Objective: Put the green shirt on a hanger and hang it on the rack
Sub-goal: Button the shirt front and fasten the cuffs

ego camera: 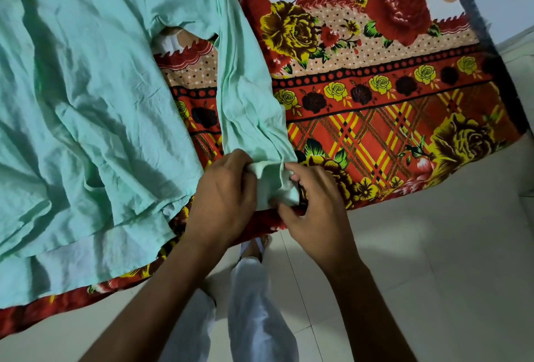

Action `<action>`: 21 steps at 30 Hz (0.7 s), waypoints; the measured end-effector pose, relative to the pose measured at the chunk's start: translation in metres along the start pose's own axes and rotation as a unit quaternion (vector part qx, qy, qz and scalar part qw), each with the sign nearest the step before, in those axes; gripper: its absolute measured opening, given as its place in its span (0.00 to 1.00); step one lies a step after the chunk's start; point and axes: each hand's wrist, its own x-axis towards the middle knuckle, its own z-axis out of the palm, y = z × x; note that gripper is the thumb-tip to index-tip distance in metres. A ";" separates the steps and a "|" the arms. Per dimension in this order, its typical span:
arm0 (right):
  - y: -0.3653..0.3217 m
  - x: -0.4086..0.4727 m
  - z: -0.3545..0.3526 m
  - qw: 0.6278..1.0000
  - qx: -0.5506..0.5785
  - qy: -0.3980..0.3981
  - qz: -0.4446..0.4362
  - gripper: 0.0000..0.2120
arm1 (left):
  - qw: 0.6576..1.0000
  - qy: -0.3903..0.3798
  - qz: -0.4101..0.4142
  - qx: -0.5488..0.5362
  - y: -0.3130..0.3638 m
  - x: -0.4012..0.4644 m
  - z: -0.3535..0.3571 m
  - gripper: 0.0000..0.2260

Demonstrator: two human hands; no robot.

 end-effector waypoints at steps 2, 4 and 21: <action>0.000 -0.002 0.004 0.999 -0.032 0.021 -0.009 0.22 | 0.998 0.023 -0.028 -0.050 -0.001 0.000 0.002 0.07; -0.002 -0.003 0.007 0.997 -0.061 0.041 -0.015 0.20 | 0.995 0.022 -0.044 -0.089 0.000 0.001 0.003 0.07; -0.005 0.007 0.005 0.999 0.043 0.025 0.022 0.12 | 0.971 -0.076 0.156 0.166 0.014 -0.007 0.004 0.15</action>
